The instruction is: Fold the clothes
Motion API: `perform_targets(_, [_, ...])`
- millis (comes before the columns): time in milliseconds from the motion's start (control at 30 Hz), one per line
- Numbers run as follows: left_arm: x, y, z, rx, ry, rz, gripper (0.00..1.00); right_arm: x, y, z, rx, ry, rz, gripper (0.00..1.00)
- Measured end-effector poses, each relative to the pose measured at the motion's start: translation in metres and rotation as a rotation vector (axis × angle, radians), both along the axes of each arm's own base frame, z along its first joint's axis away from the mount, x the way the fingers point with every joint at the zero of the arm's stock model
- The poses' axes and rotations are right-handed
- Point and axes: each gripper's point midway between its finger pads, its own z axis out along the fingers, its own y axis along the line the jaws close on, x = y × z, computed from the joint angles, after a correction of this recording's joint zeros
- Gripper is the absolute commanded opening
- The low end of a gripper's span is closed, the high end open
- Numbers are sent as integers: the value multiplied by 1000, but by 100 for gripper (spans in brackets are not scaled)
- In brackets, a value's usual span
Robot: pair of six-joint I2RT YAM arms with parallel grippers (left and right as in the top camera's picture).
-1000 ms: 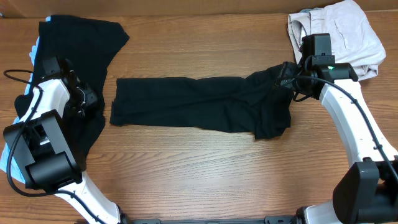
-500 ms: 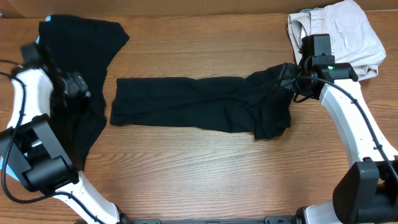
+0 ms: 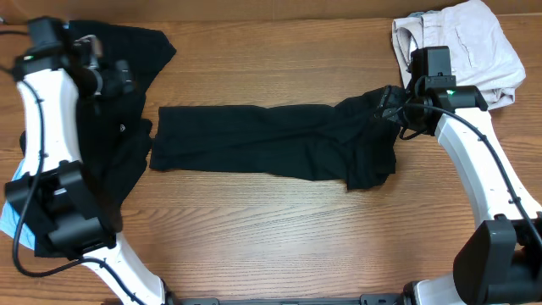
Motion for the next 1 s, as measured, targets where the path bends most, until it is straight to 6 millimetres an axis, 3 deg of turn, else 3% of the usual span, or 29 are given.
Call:
perform_targets(133, [4, -41, -16, -6, 29, -133, 100, 0, 0, 0, 0, 1, 0, 71])
perform_targets(300, [0, -68, -51, -23, 111, -232, 100, 0, 0, 0, 0, 2, 0, 71])
perform_targets(500, [-13, -74, -97, -55, 231, -275, 100, -1, 0, 0, -1, 4, -1, 73])
perform_targets(633, [-25, -76, -117, -71, 303, -308, 100, -1, 0, 0, -1, 5, -1, 74])
perform_targets(800, [-38, -78, -125, -82, 356, -340, 100, -1, 0, 0, -1, 4, -1, 75])
perform_targets(1000, [-67, -77, -123, -100, 478, -342, 100, 0, 0, 0, 0, 2, -1, 75])
